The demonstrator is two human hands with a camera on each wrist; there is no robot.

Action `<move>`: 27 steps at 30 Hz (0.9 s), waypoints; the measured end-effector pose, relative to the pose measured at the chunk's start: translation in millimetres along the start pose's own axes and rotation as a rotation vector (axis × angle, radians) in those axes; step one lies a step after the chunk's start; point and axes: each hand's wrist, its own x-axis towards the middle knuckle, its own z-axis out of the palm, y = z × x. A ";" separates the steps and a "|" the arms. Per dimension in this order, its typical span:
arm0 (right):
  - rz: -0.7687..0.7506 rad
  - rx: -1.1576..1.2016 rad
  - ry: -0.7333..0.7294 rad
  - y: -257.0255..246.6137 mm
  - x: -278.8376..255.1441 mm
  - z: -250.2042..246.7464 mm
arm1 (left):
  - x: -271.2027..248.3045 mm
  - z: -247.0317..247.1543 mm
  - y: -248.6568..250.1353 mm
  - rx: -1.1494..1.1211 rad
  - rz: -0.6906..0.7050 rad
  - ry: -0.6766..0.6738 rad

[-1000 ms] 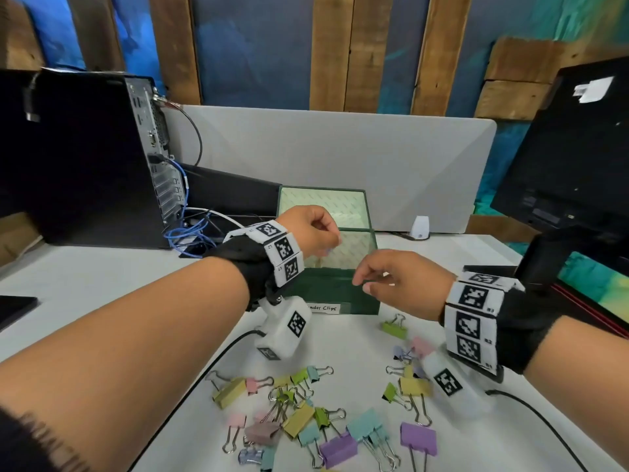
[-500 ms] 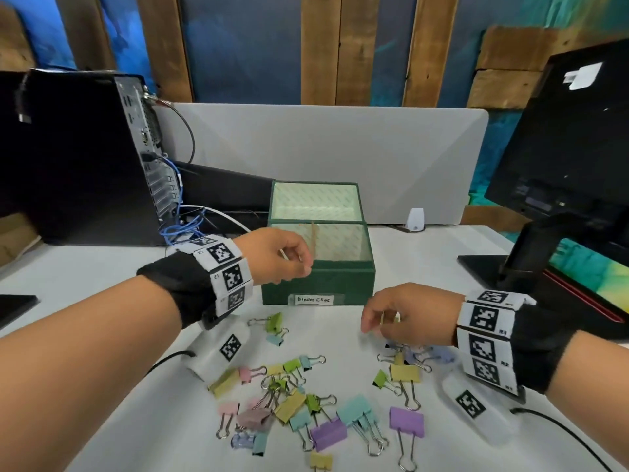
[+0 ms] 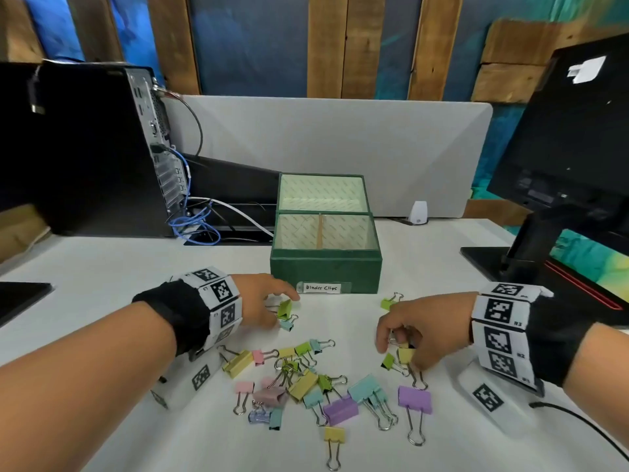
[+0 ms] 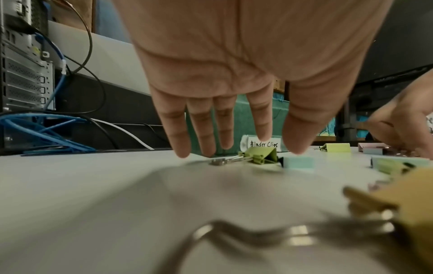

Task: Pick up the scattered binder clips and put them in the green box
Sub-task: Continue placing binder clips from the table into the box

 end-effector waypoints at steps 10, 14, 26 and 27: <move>-0.068 -0.090 0.135 -5.7 12.8 4.0 | 7.2 2.8 -1.0 -0.053 -0.024 0.012; -0.087 -0.138 0.142 -10.0 14.2 4.8 | 7.4 4.2 0.2 -0.076 -0.028 0.039; -0.058 -0.019 0.088 -13.4 12.4 -5.0 | 8.0 4.8 -2.3 -0.112 -0.006 0.061; -0.061 -0.050 0.064 -13.2 12.0 -4.9 | 8.4 5.0 -2.7 -0.112 -0.007 0.063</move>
